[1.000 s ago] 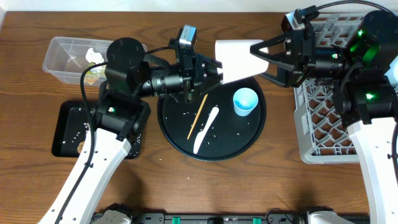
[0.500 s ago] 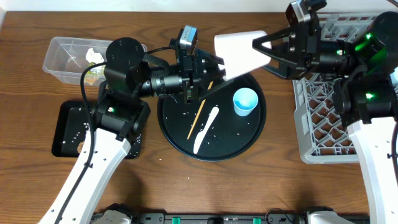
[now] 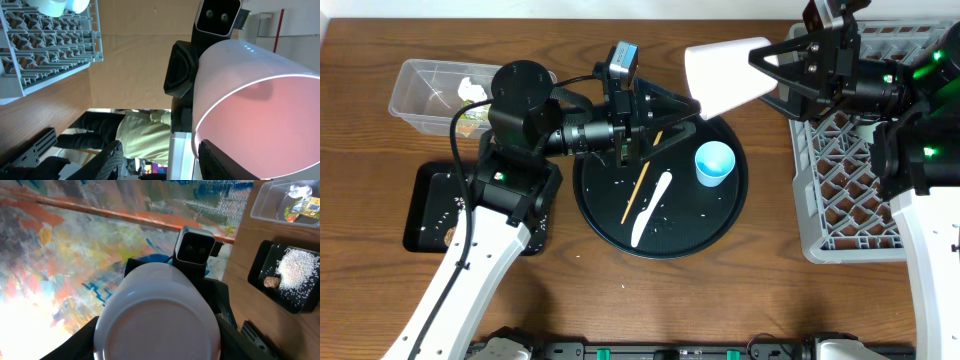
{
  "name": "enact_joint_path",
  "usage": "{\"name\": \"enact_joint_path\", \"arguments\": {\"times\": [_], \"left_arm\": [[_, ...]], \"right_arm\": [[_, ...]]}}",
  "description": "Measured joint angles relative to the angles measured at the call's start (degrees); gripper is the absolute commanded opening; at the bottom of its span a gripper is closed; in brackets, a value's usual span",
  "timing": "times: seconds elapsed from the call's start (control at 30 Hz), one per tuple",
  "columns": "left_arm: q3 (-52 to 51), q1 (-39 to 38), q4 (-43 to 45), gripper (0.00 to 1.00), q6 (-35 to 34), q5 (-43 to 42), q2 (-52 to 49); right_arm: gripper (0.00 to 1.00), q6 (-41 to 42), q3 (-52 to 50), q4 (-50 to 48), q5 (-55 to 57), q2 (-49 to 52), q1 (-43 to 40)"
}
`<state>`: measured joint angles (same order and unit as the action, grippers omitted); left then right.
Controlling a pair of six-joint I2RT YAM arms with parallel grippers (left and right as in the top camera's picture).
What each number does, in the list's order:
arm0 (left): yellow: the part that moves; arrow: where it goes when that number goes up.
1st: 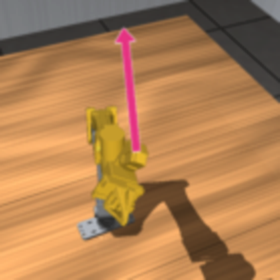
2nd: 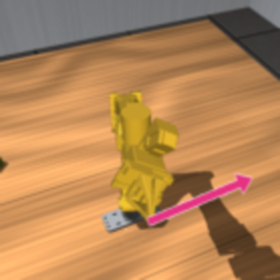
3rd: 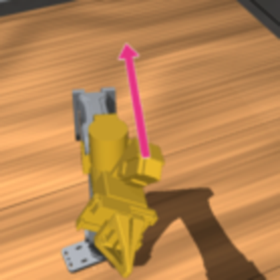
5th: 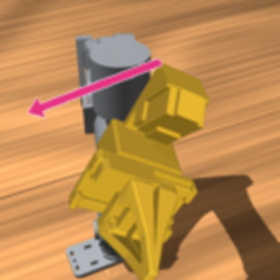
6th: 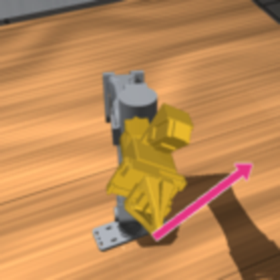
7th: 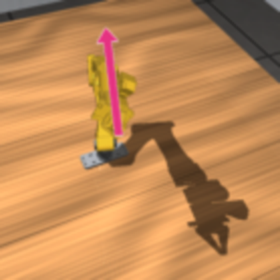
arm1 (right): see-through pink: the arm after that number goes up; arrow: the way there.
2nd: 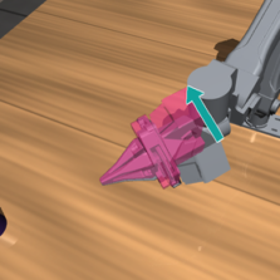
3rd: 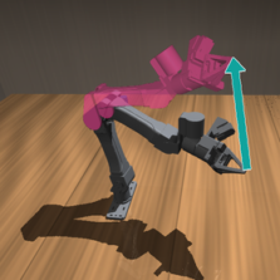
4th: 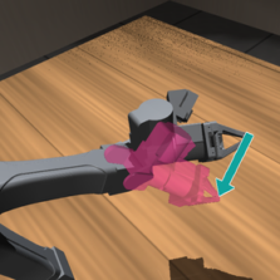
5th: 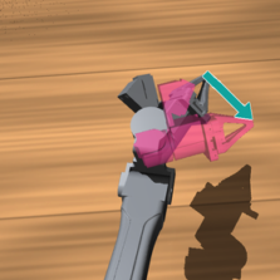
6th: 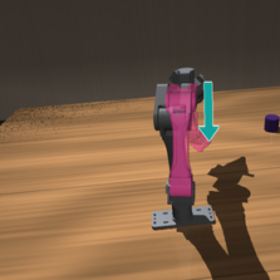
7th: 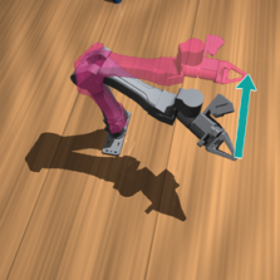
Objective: Sort waste into correct bins and load items into the dishwasher rack
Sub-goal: 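Carry the pink cup right over the grey rack with the right gripper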
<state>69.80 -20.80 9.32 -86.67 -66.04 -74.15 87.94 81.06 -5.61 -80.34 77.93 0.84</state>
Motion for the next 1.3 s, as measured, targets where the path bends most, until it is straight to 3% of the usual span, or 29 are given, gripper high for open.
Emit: {"name": "enact_joint_path", "arguments": {"times": [0.43, 0.63, 1.3], "left_arm": [[0.0, 1.6, -0.5, 0.51, 4.1, 0.0, 0.0], [0.0, 1.6, -6.2, 0.51, 7.7, 0.0, 0.0], [0.0, 1.6, -13.7, 0.51, 16.3, 0.0, -2.1]], "right_arm": [[0.47, -0.6, 0.0, -1.6, 0.2, 0.0, -9.9], [0.45, -2.5, 0.0, -2.1, 0.2, 0.2, -14.1], [0.42, -12.0, 0.0, -3.6, 3.7, 5.1, -18.5]]}}
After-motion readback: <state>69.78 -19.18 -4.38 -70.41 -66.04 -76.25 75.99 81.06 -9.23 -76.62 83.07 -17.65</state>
